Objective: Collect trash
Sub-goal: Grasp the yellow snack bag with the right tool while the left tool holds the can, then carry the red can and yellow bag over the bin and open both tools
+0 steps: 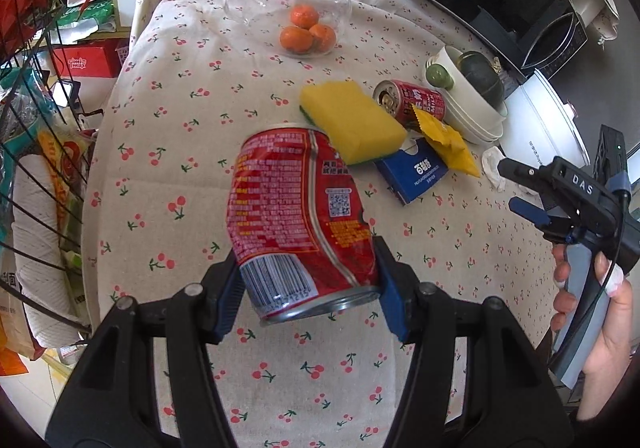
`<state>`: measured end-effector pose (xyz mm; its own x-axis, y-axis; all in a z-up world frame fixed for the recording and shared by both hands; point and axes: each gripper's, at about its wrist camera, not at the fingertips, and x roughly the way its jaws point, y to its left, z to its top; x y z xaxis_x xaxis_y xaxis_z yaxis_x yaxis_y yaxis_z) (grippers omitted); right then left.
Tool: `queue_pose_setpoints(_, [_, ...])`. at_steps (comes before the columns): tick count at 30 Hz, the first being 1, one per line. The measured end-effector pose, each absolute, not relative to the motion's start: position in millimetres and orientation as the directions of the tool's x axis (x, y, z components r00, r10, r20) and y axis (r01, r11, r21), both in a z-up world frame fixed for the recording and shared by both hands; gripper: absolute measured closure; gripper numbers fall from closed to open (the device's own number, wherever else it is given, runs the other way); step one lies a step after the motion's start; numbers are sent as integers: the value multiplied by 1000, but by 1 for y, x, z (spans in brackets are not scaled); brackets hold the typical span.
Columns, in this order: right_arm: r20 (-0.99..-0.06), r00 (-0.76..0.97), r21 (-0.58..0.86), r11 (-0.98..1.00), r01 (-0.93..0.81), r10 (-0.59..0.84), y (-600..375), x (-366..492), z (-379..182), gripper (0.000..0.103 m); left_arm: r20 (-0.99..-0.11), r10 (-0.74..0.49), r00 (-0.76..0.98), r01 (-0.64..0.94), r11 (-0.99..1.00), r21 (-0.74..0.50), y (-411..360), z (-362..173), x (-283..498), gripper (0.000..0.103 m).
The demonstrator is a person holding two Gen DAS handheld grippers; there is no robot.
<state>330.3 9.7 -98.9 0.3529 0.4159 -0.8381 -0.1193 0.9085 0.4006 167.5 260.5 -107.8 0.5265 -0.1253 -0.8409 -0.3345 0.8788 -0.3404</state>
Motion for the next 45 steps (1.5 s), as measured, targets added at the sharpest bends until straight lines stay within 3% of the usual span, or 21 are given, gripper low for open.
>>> queue_pose_setpoints(6, [-790,399,519,854,30,466,10,361,-132,21,-844,-132,521,-329,881,-341,259,-107,170,43])
queue_pose_setpoints(9, [-763,413,569,820,64,498,8,367,-148,26,-849,-124,513,-314,894,-321,256,-108,170,43])
queue_pose_setpoints(11, [-739,405,613,787,74,538,8,370,-156,34,-850,-129,511,-315,892,-324,256,-109,171,43])
queue_pose_setpoints(16, [-716,379,642,766,29,586,9,365,-154,82,-845,-141,515,-299,895,-332,249,-106,172,43])
queue_pose_setpoints(19, [-722,382,625,780,1,578,2,356,-141,89,-844,-140,518,-269,909,-317,240,-102,172,43])
queue_pose_setpoints(32, [-770,379,494,855,-158,514,-117,270,-84,92,-839,-184,512,-152,942,-299,181,-92,169,43])
queue_pose_setpoints(45, [-810,401,430,899,-88,427,-261,181,-64,92,-828,-287,482,49,952,-302,93,-81,159,43])
